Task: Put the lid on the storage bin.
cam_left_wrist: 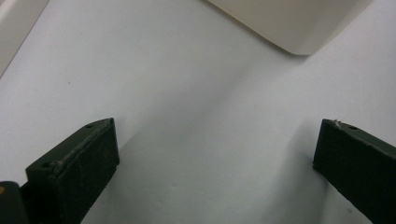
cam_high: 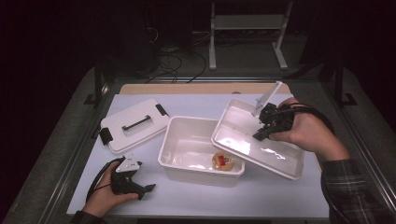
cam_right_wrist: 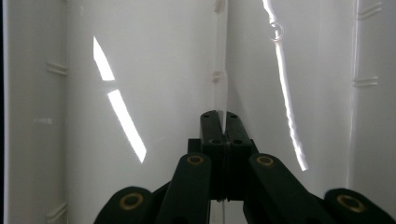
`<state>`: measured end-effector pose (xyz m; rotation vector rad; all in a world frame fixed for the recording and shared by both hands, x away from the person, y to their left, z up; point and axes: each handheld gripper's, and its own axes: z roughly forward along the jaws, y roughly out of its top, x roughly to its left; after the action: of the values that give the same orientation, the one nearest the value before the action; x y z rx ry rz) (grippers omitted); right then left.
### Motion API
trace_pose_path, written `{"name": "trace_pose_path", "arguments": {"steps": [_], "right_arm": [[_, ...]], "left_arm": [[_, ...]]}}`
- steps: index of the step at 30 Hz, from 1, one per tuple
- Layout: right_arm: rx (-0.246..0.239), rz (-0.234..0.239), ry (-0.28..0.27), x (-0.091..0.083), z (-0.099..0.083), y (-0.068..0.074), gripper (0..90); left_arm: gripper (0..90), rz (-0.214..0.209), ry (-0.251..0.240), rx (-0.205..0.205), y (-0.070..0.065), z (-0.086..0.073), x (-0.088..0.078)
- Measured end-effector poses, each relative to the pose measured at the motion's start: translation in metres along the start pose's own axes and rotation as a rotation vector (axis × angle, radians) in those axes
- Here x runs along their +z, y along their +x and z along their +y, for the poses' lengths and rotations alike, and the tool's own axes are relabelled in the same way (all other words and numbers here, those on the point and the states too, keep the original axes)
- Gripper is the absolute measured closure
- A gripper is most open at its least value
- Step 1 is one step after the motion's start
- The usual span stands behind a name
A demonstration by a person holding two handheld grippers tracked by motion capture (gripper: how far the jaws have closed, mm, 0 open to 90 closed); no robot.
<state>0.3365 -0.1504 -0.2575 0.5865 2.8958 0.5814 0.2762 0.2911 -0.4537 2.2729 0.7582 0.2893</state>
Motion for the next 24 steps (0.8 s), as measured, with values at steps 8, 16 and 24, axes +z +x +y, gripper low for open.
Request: {"name": "trace_pose_path", "arguments": {"steps": [8, 16, 24], "right_arm": [[-0.067, 0.025, -0.002, 0.012, 0.032, 0.009, 89.3], [-0.123, 0.052, 0.006, 0.026, 0.06, 0.017, 89.3], [-0.172, 0.078, 0.009, 0.042, 0.086, 0.024, 89.3]], "left_arm": [[0.0, 0.0, 0.0, 0.0, 0.0, 0.0, 0.0], [0.0, 0.0, 0.0, 0.0, 0.0, 0.0, 0.0], [0.0, 0.0, 0.0, 0.001, 0.0, 0.0, 0.0]]}}
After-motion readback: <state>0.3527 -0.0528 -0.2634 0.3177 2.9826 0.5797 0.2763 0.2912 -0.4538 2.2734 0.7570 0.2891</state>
